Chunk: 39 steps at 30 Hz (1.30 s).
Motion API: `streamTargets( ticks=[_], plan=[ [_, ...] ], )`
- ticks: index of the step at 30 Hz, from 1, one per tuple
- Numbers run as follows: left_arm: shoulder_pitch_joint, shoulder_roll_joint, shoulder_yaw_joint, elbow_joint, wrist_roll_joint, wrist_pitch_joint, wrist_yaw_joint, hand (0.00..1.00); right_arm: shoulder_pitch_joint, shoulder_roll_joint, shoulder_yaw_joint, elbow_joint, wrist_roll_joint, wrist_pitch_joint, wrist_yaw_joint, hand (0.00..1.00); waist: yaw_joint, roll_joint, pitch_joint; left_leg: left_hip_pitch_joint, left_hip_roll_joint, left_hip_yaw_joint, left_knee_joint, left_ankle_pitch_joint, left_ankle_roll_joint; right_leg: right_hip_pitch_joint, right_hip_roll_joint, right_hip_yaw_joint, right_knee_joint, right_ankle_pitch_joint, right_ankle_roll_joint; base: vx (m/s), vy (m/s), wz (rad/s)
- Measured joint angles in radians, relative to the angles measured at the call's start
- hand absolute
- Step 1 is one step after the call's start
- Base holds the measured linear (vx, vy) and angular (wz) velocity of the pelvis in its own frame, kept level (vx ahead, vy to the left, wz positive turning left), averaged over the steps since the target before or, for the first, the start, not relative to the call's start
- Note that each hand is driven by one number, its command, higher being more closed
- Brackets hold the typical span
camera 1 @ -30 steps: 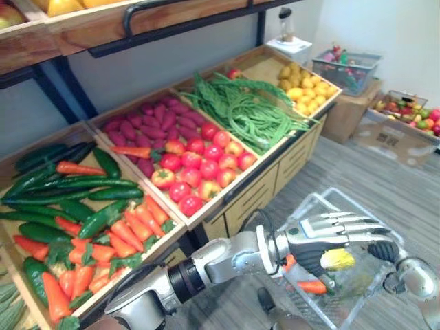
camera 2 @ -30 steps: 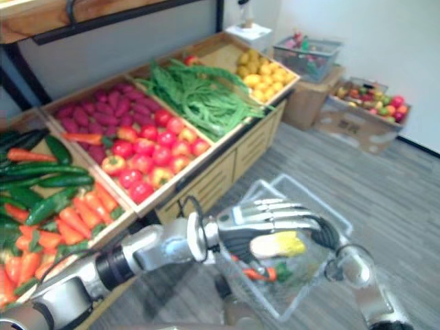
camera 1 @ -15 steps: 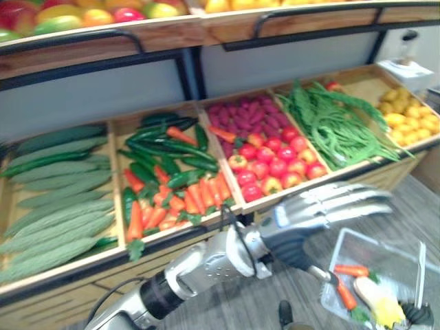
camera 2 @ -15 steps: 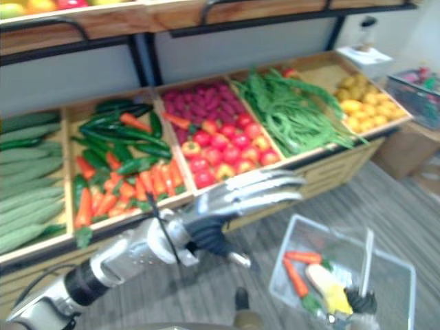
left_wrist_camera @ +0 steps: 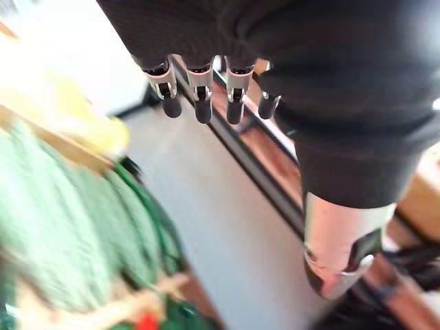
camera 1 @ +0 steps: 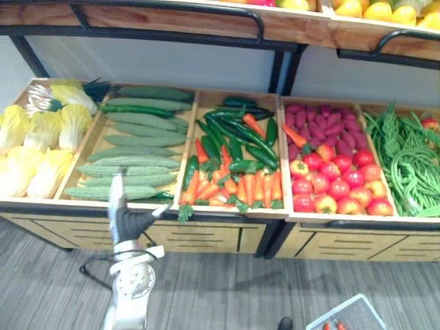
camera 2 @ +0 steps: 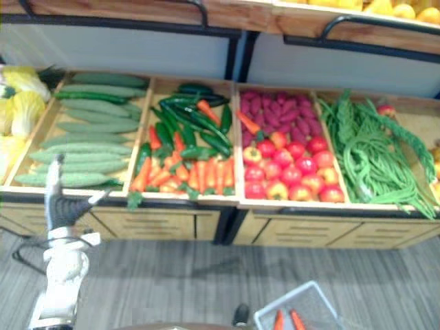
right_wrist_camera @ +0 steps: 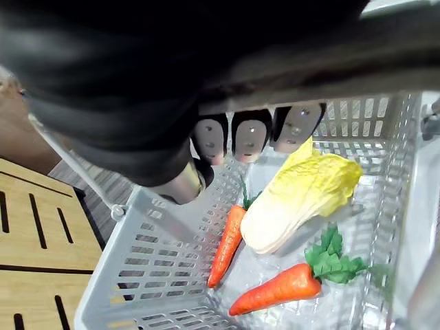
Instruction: Pick vegetable in the basket
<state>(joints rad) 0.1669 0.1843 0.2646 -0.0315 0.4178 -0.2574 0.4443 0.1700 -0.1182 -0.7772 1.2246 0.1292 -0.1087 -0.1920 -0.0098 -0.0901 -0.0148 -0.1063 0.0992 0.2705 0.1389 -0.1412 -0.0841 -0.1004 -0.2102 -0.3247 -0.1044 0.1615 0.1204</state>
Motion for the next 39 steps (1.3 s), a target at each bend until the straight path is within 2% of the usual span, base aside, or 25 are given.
streamTargets(
  ticks=[4, 8, 12, 14, 16, 18, 22, 26, 39],
  plan=[
    [0.050, -0.033, 0.074, 0.102, 0.037, 0.055, 0.055, 0.00, -0.018, 0.000, 0.012, 0.000, 0.003, -0.004, -0.004, 1.00, -0.005, 0.011, -0.009, -0.011, -0.009, -0.029, -0.024, 0.014, -0.006, -0.003, -0.005, -0.028, -0.001, -0.004, -0.005, 0.00, 0.002, 0.23],
    [0.065, -0.042, 0.165, 0.393, 0.033, 0.094, 0.064, 0.00, -0.033, 0.000, 0.051, -0.008, 0.002, -0.004, -0.012, 1.00, -0.006, 0.029, -0.023, -0.009, -0.010, -0.042, -0.044, 0.029, 0.000, -0.001, 0.000, -0.042, -0.001, -0.011, -0.016, 0.02, -0.009, 0.09],
    [0.065, -0.046, 0.226, 0.675, 0.016, 0.110, 0.064, 0.00, -0.042, 0.006, 0.079, -0.014, -0.002, -0.006, -0.018, 1.00, -0.013, 0.029, -0.034, 0.009, -0.014, -0.042, -0.070, 0.042, -0.001, 0.004, 0.000, -0.045, -0.001, -0.015, -0.021, 0.02, 0.003, 0.00],
    [0.062, -0.053, 0.265, 0.841, -0.053, 0.117, 0.055, 0.00, -0.052, 0.022, 0.080, -0.015, -0.003, -0.009, -0.020, 1.00, -0.015, 0.023, -0.037, 0.014, -0.015, -0.040, -0.073, 0.042, 0.000, 0.005, -0.001, -0.043, -0.002, -0.015, -0.021, 0.01, 0.006, -0.02],
    [0.062, -0.063, 0.287, 0.930, -0.097, 0.119, 0.046, 0.00, -0.055, 0.026, 0.080, -0.014, -0.005, -0.009, -0.028, 1.00, -0.016, 0.023, -0.038, 0.029, -0.018, -0.035, -0.083, 0.044, 0.000, 0.010, -0.002, -0.037, -0.002, -0.015, -0.021, 0.01, 0.011, -0.07],
    [0.057, -0.073, 0.294, 1.030, -0.169, 0.138, 0.006, 0.00, -0.057, 0.027, 0.079, -0.012, -0.012, -0.010, -0.041, 1.00, -0.017, 0.023, -0.037, 0.052, -0.022, -0.027, -0.098, 0.045, 0.000, 0.018, -0.005, -0.028, -0.002, -0.018, -0.017, 0.00, 0.015, -0.10],
    [0.060, -0.094, 0.293, 1.096, -0.248, 0.147, -0.072, 0.00, -0.065, 0.027, 0.079, -0.007, -0.014, -0.009, -0.043, 1.00, -0.017, 0.024, -0.037, 0.061, -0.022, -0.009, -0.105, 0.046, -0.001, 0.015, -0.004, -0.008, -0.002, -0.018, -0.016, 0.00, 0.000, -0.13],
    [0.040, -0.104, 0.241, 1.109, -0.247, 0.157, -0.177, 0.00, -0.069, 0.026, 0.083, 0.003, -0.014, -0.004, -0.040, 1.00, -0.018, 0.027, -0.036, 0.065, -0.020, -0.007, -0.105, 0.046, -0.002, 0.015, -0.001, -0.006, -0.002, -0.018, -0.016, 0.00, -0.006, -0.02],
    [0.026, -0.089, 0.060, 1.128, -0.211, 0.146, -0.239, 0.00, -0.072, 0.023, 0.119, 0.000, -0.052, -0.004, -0.017, 1.00, -0.017, 0.025, -0.035, 0.099, -0.021, 0.000, -0.109, 0.041, -0.006, 0.036, -0.001, 0.008, -0.002, -0.022, -0.011, 0.00, -0.004, -0.03]
  ],
)
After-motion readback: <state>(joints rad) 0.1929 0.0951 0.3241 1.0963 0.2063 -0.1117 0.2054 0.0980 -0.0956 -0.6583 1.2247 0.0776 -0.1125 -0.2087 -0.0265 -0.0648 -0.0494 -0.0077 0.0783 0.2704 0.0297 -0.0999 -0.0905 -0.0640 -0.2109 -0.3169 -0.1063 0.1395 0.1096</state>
